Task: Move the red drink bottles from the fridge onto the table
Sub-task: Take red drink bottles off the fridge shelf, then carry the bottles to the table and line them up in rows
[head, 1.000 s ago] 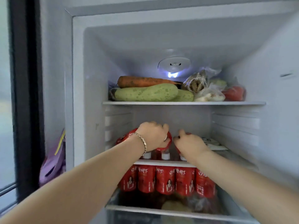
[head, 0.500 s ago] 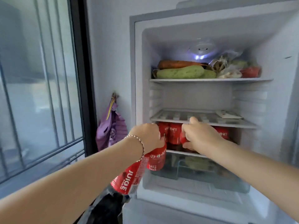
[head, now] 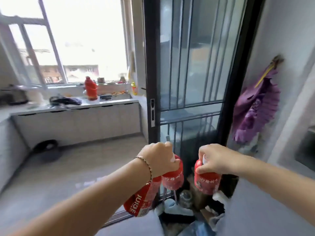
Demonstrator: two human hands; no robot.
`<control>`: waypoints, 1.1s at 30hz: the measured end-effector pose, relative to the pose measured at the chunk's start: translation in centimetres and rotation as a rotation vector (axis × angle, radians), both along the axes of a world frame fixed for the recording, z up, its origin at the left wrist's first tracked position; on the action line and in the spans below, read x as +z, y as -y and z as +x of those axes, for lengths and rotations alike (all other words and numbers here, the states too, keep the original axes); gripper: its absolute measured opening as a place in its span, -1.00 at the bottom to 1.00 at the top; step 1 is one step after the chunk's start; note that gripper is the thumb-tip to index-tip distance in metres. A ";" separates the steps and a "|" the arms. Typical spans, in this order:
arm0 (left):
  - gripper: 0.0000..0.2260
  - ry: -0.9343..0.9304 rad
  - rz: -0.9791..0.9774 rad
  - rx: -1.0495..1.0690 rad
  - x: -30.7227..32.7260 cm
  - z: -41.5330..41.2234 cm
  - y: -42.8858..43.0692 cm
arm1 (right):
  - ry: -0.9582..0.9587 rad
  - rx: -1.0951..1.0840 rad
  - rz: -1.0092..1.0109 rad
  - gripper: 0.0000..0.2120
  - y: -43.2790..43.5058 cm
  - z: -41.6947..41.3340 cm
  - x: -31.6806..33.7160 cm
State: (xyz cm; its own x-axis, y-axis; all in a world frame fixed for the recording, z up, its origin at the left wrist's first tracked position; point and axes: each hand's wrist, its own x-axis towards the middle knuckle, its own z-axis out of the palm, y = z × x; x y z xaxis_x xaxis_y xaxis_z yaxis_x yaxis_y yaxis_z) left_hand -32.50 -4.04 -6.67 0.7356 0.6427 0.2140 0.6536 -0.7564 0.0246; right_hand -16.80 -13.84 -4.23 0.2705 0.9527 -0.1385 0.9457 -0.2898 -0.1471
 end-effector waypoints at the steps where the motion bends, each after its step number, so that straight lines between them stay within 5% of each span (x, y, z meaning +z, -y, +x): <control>1: -0.72 -0.014 -0.002 0.076 -0.7 -3.1 -0.1 | -0.018 0.074 0.001 -0.71 -1.0 -2.4 -0.6; 8: -0.70 -0.055 0.037 0.488 -4.5 -26.1 2.7 | -0.011 0.479 0.033 -0.65 -5.2 -21.9 -3.0; 20: -0.66 0.041 -0.041 1.097 -6.2 -67.7 25.0 | -0.060 1.099 0.055 -0.81 1.6 -66.6 -6.7; 33: -0.68 0.066 -0.220 1.654 -10.8 -97.4 39.1 | -0.165 1.565 -0.003 -0.77 9.3 -104.9 -11.2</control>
